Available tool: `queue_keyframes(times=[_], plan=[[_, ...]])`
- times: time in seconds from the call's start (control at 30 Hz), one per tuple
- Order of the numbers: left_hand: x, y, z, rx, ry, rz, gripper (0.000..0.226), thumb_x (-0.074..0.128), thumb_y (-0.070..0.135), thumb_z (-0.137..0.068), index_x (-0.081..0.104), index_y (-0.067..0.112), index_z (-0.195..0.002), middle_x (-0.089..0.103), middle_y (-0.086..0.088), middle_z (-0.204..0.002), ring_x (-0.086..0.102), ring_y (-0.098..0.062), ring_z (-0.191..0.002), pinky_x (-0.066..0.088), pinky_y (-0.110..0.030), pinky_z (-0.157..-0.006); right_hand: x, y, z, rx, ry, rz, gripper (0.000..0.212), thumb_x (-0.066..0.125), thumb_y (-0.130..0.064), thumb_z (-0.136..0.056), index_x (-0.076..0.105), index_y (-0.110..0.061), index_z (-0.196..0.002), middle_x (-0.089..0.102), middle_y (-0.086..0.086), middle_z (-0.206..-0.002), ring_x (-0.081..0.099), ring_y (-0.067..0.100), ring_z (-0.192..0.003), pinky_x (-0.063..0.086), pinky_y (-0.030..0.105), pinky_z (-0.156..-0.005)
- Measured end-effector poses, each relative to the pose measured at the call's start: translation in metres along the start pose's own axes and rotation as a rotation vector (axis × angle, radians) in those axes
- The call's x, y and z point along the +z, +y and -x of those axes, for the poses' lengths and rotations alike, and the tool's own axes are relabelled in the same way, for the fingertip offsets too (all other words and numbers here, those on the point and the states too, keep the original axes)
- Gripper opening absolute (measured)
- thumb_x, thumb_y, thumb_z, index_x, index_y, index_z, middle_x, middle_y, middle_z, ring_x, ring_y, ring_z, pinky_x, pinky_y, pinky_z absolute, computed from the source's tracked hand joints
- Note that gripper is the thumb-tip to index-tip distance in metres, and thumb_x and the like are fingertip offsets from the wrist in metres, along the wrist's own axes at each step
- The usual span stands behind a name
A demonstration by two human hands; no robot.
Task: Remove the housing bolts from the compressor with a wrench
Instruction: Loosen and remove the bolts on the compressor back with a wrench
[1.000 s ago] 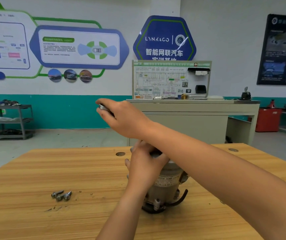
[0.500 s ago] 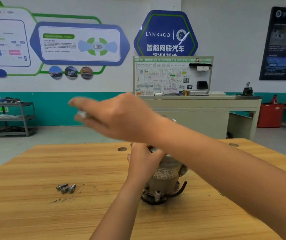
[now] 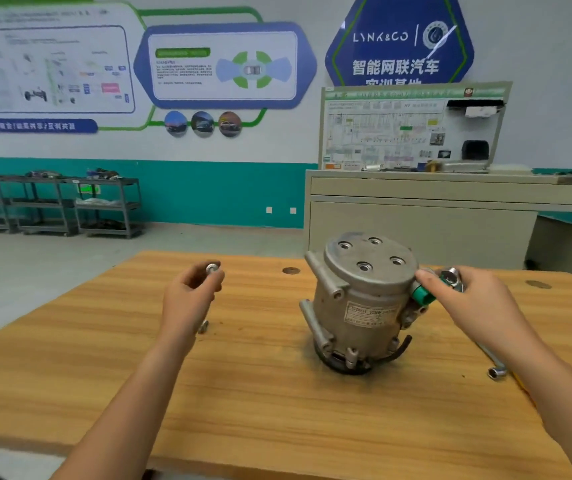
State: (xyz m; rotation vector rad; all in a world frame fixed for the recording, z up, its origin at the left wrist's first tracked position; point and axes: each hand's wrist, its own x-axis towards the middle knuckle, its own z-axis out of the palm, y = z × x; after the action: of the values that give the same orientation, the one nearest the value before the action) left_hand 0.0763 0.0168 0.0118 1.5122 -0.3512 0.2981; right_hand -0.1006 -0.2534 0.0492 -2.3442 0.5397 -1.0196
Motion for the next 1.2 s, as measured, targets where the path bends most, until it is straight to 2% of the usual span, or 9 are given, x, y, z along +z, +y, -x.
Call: queue_keyframes(times=[0.13, 0.4, 0.5, 0.67, 0.8, 0.9, 1.0, 1.1, 1.2], plan=[[-0.06, -0.041, -0.01, -0.055, -0.014, -0.331, 0.017, 0.057, 0.014, -0.092, 0.065, 0.01, -0.108, 0.065, -0.004, -0.085, 0.061, -0.012, -0.077, 0.047, -0.022, -0.066, 0.003, 0.003, 0.005, -0.006, 0.025, -0.102, 0.043, 0.059, -0.042, -0.084, 0.062, -0.003, -0.067, 0.044, 0.003, -0.046, 0.042, 0.02, -0.049, 0.03, 0.03, -0.05], [-0.076, -0.096, -0.031, -0.004, -0.082, -0.921, 0.015, 0.066, 0.014, -0.085, 0.064, 0.01, -0.099, 0.061, -0.001, -0.089, 0.055, -0.017, -0.083, 0.034, -0.025, -0.067, 0.005, 0.009, 0.013, 0.004, 0.068, -0.124, 0.044, 0.045, -0.07, -0.07, 0.06, -0.029, -0.063, 0.057, 0.002, -0.051, 0.054, 0.025, -0.056, 0.045, 0.04, -0.056], [-0.075, -0.11, -0.039, -0.023, -0.083, -0.997, 0.015, 0.064, 0.011, -0.087, 0.067, 0.008, -0.101, 0.068, -0.008, -0.101, 0.06, -0.023, -0.092, 0.039, -0.025, -0.073, 0.005, 0.011, 0.012, 0.028, 0.089, -0.112, 0.036, 0.045, -0.069, -0.071, 0.057, -0.036, -0.062, 0.056, -0.009, -0.046, 0.055, 0.017, -0.056, 0.041, 0.03, -0.051], [-0.071, -0.116, -0.053, -0.013, -0.118, -1.052, 0.019, 0.062, 0.012, -0.088, 0.069, 0.009, -0.106, 0.067, -0.009, -0.108, 0.06, -0.024, -0.099, 0.043, -0.028, -0.08, 0.008, 0.014, 0.014, 0.001, 0.091, -0.111, 0.032, 0.046, -0.066, -0.075, 0.056, -0.037, -0.065, 0.061, 0.009, -0.059, 0.058, 0.03, -0.062, 0.049, 0.046, -0.064], [-0.07, -0.115, -0.057, -0.018, -0.171, -1.11, 0.023, 0.059, 0.013, -0.09, 0.068, 0.012, -0.111, 0.063, -0.01, -0.115, 0.058, -0.025, -0.102, 0.042, -0.028, -0.082, 0.007, 0.011, 0.015, -0.04, 0.059, -0.142, 0.028, 0.05, -0.056, -0.08, 0.058, -0.034, -0.064, 0.055, 0.008, -0.052, 0.052, 0.026, -0.056, 0.039, 0.033, -0.055], [-0.069, -0.103, -0.047, -0.005, -0.131, -1.044, 0.034, 0.063, 0.02, -0.089, 0.062, 0.011, -0.121, 0.055, -0.012, -0.121, 0.059, -0.026, -0.096, 0.044, -0.032, -0.08, 0.008, 0.006, 0.016, -0.028, 0.04, -0.159, 0.024, 0.054, -0.048, -0.082, 0.059, -0.032, -0.065, 0.053, 0.008, -0.052, 0.047, 0.022, -0.054, 0.032, 0.026, -0.052], [-0.039, -0.068, -0.026, 0.21, -0.038, -0.728, 0.04, 0.066, 0.028, -0.086, 0.06, 0.014, -0.123, 0.053, -0.005, -0.119, 0.055, -0.014, -0.093, 0.042, -0.026, -0.074, 0.011, 0.004, 0.017, -0.015, 0.031, -0.171, 0.026, 0.054, -0.045, -0.084, 0.064, -0.023, -0.074, 0.046, 0.001, -0.048, 0.041, 0.016, -0.05, 0.028, 0.026, -0.049], [0.016, -0.009, 0.01, 0.493, -0.132, -0.358, 0.039, 0.06, 0.044, -0.086, 0.055, 0.027, -0.121, 0.052, 0.013, -0.118, 0.049, 0.004, -0.105, 0.04, -0.013, -0.088, 0.014, 0.002, 0.018, -0.016, 0.047, -0.16, 0.037, 0.055, -0.043, -0.085, 0.062, -0.012, -0.068, 0.041, -0.004, -0.046, 0.037, 0.012, -0.047, 0.025, 0.027, -0.048], [0.068, 0.032, 0.04, 0.662, -0.275, -0.287, 0.046, 0.046, 0.049, -0.086, 0.045, 0.031, -0.128, 0.043, 0.02, -0.13, 0.036, 0.01, -0.123, 0.025, -0.004, -0.101, 0.018, -0.007, 0.021, -0.072, 0.078, -0.088, 0.044, 0.048, -0.05, -0.085, 0.053, -0.012, -0.063, 0.042, -0.005, -0.048, 0.038, 0.011, -0.046, 0.024, 0.028, -0.045]])
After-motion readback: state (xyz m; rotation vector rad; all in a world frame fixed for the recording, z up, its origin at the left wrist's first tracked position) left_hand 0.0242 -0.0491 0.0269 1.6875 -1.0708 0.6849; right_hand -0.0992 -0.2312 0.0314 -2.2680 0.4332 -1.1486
